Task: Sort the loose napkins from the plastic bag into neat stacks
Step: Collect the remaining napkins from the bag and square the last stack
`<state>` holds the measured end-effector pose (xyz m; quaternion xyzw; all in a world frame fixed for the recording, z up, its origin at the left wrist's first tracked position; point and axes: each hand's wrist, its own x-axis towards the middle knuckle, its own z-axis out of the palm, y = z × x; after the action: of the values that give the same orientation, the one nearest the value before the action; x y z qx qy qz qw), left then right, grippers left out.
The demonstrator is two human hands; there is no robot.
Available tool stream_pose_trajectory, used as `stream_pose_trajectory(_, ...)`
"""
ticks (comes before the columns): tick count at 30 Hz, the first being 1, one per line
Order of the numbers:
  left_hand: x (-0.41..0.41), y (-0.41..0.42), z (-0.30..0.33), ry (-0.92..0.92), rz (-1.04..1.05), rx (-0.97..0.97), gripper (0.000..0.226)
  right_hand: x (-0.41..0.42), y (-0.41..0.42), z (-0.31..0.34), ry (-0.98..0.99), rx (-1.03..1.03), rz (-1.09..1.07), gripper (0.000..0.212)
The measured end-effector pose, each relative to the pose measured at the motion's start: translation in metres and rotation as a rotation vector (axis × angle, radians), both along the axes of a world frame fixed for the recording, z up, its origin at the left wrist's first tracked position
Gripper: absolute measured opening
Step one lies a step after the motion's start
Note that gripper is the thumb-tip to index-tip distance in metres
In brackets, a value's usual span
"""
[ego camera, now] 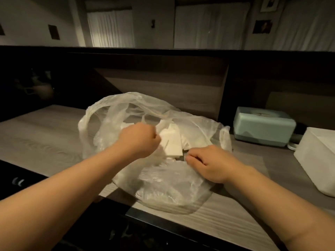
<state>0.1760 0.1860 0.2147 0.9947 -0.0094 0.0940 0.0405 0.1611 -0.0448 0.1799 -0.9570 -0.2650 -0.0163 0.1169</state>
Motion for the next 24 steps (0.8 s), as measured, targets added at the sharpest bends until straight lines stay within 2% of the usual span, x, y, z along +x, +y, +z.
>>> stream_pose_trajectory(5,-0.013,0.037,-0.006,0.14,0.126,0.254,0.025,-0.007,-0.01,0.012,0.081,-0.139,-0.236,0.027)
stream_pose_trajectory(10,-0.02,0.019,-0.006,0.215,0.032,0.23,0.043,-0.016,-0.026,0.03,0.212,-0.237,-0.465,0.057)
stream_pose_trajectory(13,-0.021,0.0,0.004,0.208,-0.026,0.22,0.04,-0.013,-0.03,0.039,0.242,-0.144,-0.556,0.056)
stream_pose_trajectory(17,-0.011,-0.047,0.022,0.166,-0.139,0.143,0.023,0.003,-0.026,0.041,0.175,0.278,-0.654,0.016)
stream_pose_trajectory(19,-0.003,-0.072,0.027,0.148,-0.172,0.111,0.025,0.012,-0.023,0.036,0.087,0.358,-0.648,0.007)
stream_pose_trajectory(21,0.007,-0.097,0.025,0.104,-0.19,0.031,0.032,0.019,-0.023,0.028,0.034,0.345,-0.611,0.013)
stream_pose_trajectory(24,0.025,-0.125,0.005,0.015,-0.245,-0.189,0.056,0.024,-0.026,0.015,-0.005,0.267,-0.575,0.041)
